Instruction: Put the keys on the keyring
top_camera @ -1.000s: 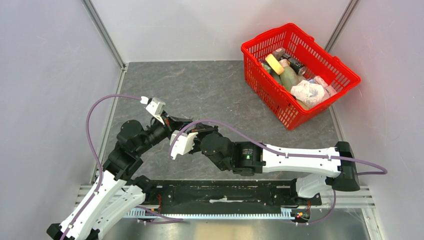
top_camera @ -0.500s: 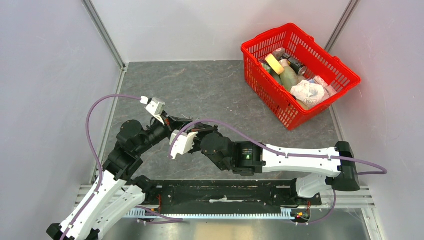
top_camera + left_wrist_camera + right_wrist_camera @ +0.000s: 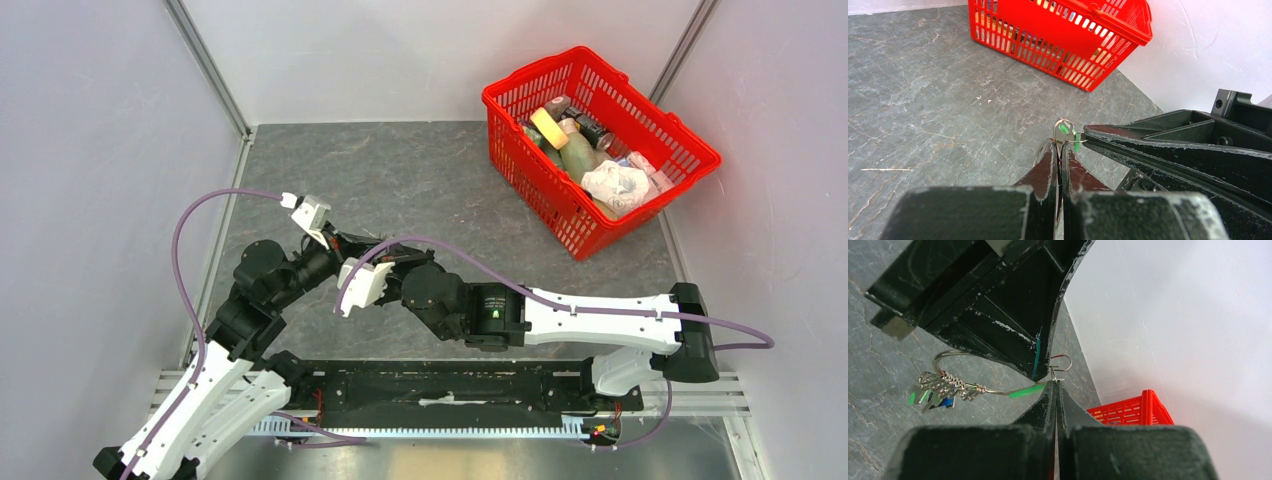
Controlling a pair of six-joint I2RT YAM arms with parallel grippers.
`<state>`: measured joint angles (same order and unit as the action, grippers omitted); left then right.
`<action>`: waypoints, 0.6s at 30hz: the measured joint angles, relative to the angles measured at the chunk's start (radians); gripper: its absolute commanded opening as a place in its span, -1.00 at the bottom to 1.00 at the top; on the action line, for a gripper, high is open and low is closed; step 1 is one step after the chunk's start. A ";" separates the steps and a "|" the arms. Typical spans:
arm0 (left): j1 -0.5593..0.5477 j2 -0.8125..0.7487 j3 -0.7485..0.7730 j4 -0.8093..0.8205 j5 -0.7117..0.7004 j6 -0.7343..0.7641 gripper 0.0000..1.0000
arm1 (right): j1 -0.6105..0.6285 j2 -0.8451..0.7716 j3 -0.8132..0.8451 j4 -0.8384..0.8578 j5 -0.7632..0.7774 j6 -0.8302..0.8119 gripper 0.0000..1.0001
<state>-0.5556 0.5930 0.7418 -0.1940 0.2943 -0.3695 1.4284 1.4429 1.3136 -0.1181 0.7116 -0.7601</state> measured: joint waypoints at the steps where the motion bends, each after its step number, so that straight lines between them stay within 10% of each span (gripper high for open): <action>1: 0.000 0.000 0.000 0.000 0.000 0.000 -0.96 | 0.000 0.002 0.004 0.002 0.000 0.000 -1.00; 18: 0.005 0.000 0.000 0.000 -0.002 0.000 -0.96 | 0.000 0.015 0.017 0.031 0.004 -0.005 -1.00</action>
<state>-0.5510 0.5926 0.7418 -0.1936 0.2928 -0.3695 1.4284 1.4582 1.3308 -0.0875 0.7158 -0.7647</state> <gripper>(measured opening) 0.046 0.006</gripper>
